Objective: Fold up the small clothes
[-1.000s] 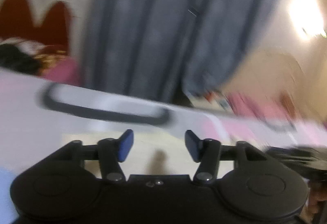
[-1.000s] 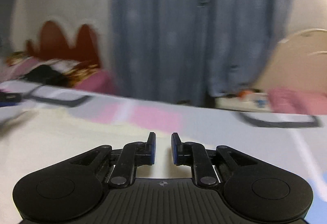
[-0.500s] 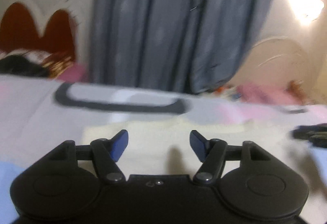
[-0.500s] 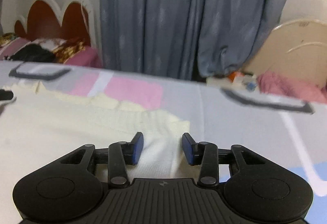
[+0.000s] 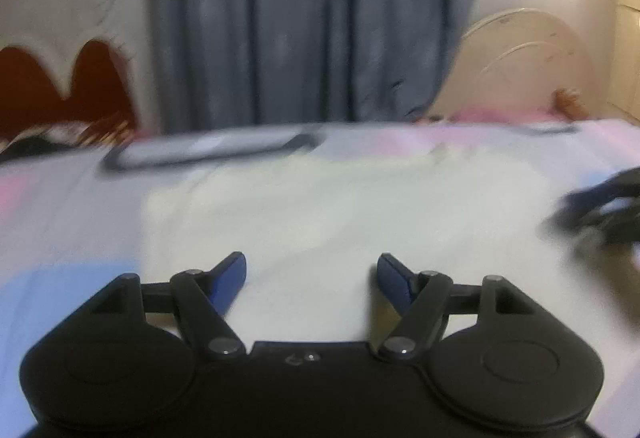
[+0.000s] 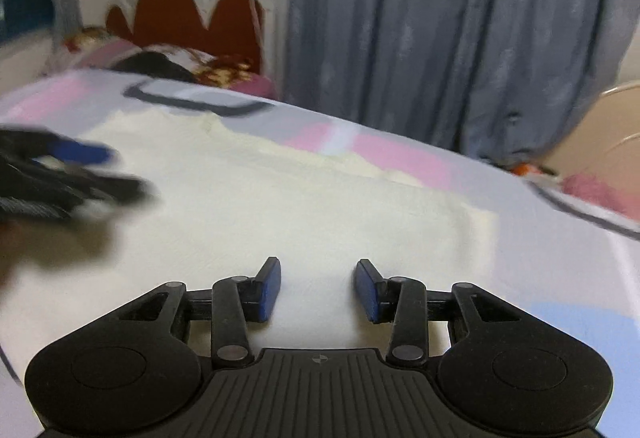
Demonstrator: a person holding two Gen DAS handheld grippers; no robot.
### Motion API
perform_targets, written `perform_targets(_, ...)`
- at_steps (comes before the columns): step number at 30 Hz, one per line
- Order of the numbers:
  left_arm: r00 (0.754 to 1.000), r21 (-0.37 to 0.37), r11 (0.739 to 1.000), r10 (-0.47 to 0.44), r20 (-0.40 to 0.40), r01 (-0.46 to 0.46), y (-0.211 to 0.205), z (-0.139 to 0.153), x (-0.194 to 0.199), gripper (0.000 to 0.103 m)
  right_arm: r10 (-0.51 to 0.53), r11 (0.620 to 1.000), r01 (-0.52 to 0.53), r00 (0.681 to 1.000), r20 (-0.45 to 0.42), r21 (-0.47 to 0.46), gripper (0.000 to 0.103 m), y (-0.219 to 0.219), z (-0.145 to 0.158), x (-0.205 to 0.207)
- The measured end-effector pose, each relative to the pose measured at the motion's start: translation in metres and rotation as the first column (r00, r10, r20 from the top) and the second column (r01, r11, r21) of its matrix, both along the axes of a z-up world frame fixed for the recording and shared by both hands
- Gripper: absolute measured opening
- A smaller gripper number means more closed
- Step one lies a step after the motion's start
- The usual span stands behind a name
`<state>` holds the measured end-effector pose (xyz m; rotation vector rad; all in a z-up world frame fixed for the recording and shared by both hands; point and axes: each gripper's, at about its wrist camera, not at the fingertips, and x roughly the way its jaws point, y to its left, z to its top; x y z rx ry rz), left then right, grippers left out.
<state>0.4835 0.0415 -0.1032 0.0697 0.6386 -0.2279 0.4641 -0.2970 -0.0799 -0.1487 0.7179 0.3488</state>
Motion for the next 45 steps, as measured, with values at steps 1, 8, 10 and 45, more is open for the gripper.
perform_targets(1, 1.0, -0.042, 0.999, -0.005, 0.008, 0.005, 0.011, -0.002, -0.003, 0.073, -0.043, 0.999, 0.043, 0.999, -0.001, 0.007, 0.04, -0.018, -0.002, -0.004)
perform_targets(8, 1.0, -0.136, 0.991, -0.018, 0.019, 0.02, -0.017, 0.027, -0.061, 0.069, -0.007, 0.993, 0.001, 0.999, 0.048, 0.114, 0.04, 0.001, 0.04, -0.066)
perform_targets(10, 0.998, -0.118, 0.991, -0.066, -0.006, 0.065, -0.039, 0.02, -0.082, 0.07, 0.05, 0.989, -0.054, 0.998, 0.035, 0.138, 0.04, 0.023, 0.042, -0.092)
perform_targets(45, 0.976, 0.015, 0.984, 0.18, -0.122, -0.179, -0.032, -0.001, -0.101, 0.081, -0.167, 0.986, 0.167, 0.986, -0.029, -0.009, 0.039, -0.003, 0.003, -0.149)
